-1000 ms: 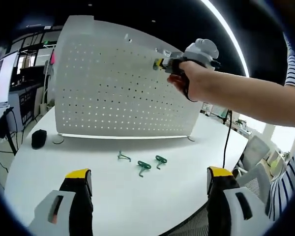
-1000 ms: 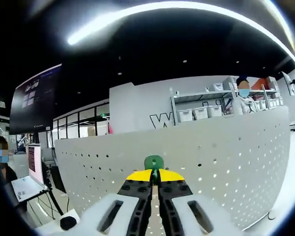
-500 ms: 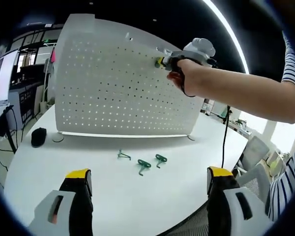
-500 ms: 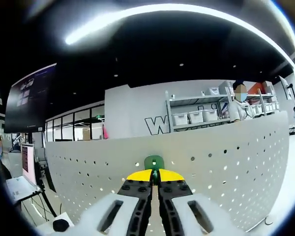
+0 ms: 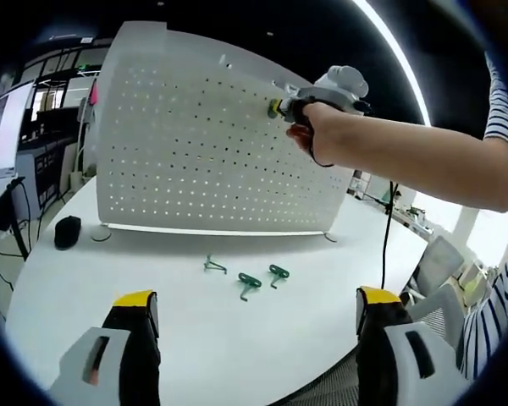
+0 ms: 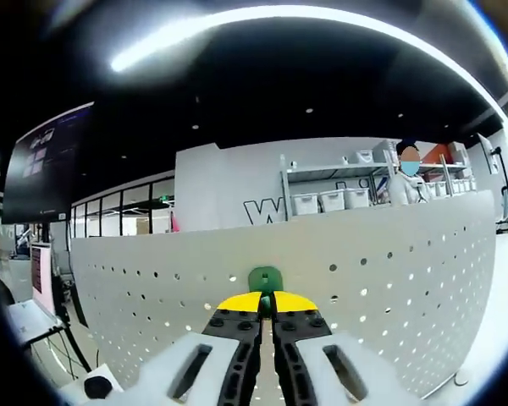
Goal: Insert the hook assembly into the mounting plate slot until the hook locks in place.
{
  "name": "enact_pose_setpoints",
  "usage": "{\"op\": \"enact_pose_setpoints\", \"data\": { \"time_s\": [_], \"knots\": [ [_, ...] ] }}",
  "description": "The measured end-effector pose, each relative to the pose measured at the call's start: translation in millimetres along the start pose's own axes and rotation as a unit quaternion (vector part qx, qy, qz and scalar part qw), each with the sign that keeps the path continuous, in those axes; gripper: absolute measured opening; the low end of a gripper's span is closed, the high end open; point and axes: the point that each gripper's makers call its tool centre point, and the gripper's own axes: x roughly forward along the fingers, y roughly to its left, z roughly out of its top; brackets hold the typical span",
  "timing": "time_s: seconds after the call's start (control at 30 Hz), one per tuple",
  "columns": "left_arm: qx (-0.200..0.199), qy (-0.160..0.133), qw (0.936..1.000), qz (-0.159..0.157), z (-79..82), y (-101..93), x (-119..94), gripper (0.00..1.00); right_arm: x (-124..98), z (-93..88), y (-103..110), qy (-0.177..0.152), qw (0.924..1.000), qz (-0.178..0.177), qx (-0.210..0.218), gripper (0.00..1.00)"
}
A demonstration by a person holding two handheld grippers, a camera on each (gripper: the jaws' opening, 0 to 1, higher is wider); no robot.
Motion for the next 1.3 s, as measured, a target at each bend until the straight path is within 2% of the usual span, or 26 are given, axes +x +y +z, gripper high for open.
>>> {"op": "enact_pose_setpoints", "data": {
  "time_s": [0.27, 0.5, 0.57, 0.77, 1.3],
  "knots": [
    [0.005, 0.009, 0.9999, 0.006, -3.3, 0.2, 0.6, 0.99, -0.5, -0.4, -0.8, 0.003, 1.0, -0.004, -0.008, 0.0],
    [0.001, 0.004, 1.0, 0.008, -1.5, 2.0, -1.7, 0.99, -0.2, -0.6, -0.3, 0.007, 0.9999, -0.004, -0.011, 0.01],
    [0.001, 0.005, 1.0, 0.007, -1.4, 1.3, -2.1, 0.99, 0.5, -1.1, -1.3, 0.014, 0.9994, -0.009, -0.031, 0.01],
    [-0.002, 0.002, 0.9999, 0.01, -0.4, 3.0, -2.3, 0.99, 3.8, -0.2, -1.4, 0.021, 0.9993, -0.015, -0.027, 0.02],
    [0.002, 0.003, 1.0, 0.007, -0.9, 2.3, -1.6, 0.99, 2.3, 0.9, 4.5, 0.031, 0.9991, -0.002, -0.03, 0.11]
  ]
}}
